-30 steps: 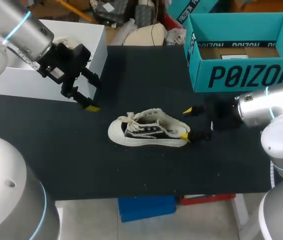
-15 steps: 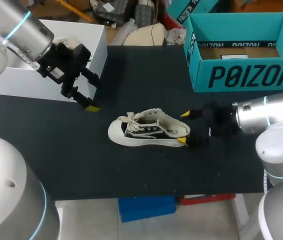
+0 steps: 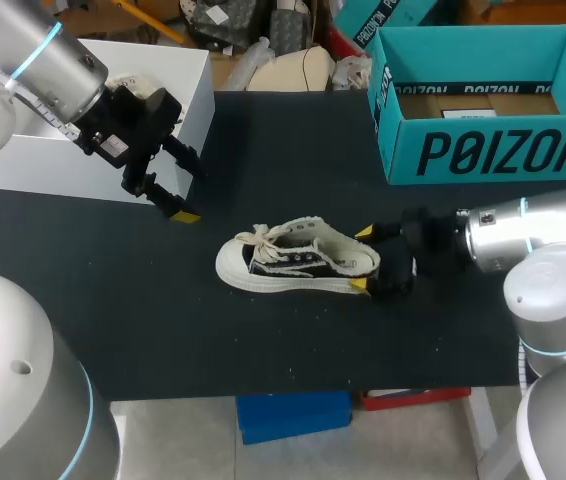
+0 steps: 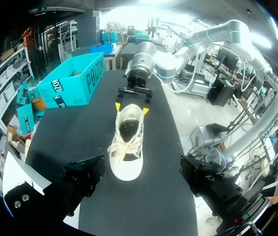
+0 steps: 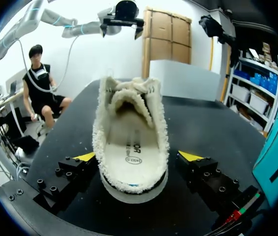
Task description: Take the shoe out of the shoebox, open the shoe tongue, remove and reinsert the insole, then place the shoe into the shoebox
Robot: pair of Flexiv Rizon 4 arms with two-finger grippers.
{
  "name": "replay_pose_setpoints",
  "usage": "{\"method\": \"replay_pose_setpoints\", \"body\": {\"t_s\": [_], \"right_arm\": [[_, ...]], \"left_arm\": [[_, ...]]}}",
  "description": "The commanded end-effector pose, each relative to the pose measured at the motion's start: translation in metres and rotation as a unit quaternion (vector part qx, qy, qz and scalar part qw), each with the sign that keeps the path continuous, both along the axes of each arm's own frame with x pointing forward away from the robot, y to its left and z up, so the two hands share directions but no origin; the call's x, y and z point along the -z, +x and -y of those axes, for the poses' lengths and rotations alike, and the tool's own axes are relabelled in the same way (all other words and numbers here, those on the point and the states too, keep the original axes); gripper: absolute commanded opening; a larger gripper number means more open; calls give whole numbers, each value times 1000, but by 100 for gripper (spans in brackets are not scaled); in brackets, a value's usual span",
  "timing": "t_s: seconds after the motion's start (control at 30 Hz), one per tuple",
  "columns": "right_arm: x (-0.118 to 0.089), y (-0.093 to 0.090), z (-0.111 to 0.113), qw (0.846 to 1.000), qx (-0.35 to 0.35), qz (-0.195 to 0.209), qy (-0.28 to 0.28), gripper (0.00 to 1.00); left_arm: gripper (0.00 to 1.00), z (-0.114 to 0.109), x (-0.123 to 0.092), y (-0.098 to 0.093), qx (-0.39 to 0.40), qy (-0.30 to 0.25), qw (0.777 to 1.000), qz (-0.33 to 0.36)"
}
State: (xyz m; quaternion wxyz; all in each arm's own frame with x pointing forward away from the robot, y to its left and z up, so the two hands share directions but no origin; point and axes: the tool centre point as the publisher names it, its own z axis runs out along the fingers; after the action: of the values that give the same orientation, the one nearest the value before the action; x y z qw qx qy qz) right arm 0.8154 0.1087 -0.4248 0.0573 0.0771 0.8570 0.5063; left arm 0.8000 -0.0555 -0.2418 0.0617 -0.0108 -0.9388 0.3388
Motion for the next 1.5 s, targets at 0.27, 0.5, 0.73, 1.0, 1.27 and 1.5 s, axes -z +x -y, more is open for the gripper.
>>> {"method": "replay_pose_setpoints", "body": {"t_s": [0.27, 0.5, 0.73, 1.0, 1.27, 1.5], "right_arm": [[10, -4, -6, 1000, -5, -6, 9, 100], [11, -2, -7, 1000, -12, -13, 11, 0], [11, -2, -7, 1000, -12, -13, 11, 0], [11, -2, -7, 1000, -12, -13, 11, 0], [11, -2, -7, 1000, -12, -13, 11, 0], [11, -2, -7, 1000, -12, -13, 11, 0]], "left_arm": [[100, 0, 1, -1, 0, -1, 1000, 2], [100, 0, 1, -1, 0, -1, 1000, 2], [100, 0, 1, -1, 0, -1, 1000, 2], [100, 56, -16, 7, -80, 161, 982, 55], [100, 103, 5, 4, -67, 239, 967, -51], [100, 111, 4, 9, -87, 235, 960, -124]]}}
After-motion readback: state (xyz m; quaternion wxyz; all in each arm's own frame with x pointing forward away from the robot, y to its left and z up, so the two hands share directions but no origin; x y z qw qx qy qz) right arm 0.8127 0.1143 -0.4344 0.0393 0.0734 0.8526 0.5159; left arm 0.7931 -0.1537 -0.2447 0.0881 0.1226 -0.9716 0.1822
